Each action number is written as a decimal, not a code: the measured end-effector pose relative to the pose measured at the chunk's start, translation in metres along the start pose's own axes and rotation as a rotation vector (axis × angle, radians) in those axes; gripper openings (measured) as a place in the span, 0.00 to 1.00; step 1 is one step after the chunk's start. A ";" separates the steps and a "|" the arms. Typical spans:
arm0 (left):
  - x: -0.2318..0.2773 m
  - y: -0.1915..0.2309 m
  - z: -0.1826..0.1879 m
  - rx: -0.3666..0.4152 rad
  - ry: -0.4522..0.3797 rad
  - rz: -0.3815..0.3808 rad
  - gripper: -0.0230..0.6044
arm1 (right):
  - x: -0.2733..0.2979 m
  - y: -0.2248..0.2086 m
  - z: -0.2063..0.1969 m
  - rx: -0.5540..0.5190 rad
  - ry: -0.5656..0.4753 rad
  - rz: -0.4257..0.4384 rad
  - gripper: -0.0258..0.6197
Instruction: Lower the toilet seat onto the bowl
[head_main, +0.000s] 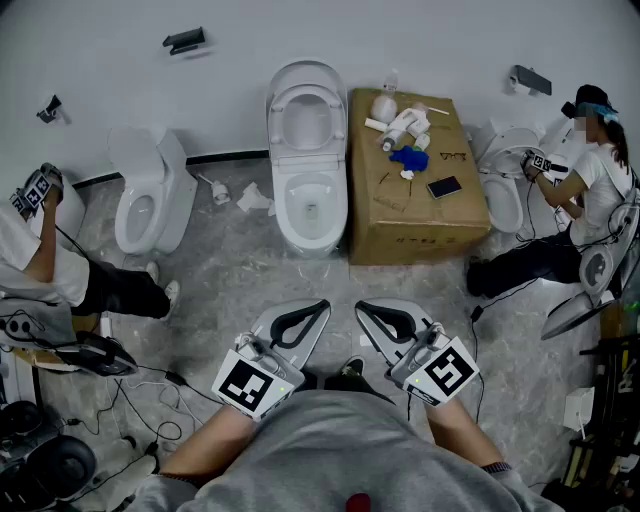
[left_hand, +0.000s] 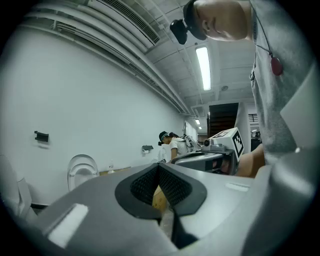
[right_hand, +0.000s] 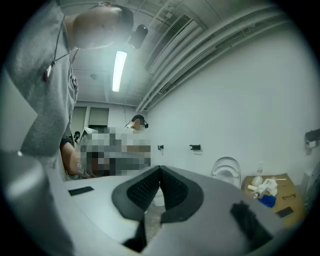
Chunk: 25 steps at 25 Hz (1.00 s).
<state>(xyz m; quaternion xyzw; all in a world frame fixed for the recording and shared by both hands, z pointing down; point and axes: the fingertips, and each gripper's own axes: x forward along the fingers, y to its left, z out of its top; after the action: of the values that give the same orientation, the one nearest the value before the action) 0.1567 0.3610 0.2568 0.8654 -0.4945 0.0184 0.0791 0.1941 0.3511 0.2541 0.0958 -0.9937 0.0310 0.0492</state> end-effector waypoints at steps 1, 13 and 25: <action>0.000 -0.002 0.000 0.002 -0.002 0.000 0.05 | -0.001 0.000 0.000 0.000 -0.001 0.000 0.06; 0.004 -0.019 -0.003 0.059 -0.014 0.047 0.05 | -0.026 -0.006 -0.002 -0.016 -0.010 0.004 0.06; 0.027 -0.035 -0.008 0.068 -0.012 0.090 0.05 | -0.059 -0.030 -0.010 0.005 -0.006 -0.002 0.06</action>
<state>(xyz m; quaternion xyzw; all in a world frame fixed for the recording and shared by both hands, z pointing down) 0.2006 0.3563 0.2636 0.8446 -0.5324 0.0336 0.0459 0.2588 0.3334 0.2599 0.0968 -0.9937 0.0331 0.0460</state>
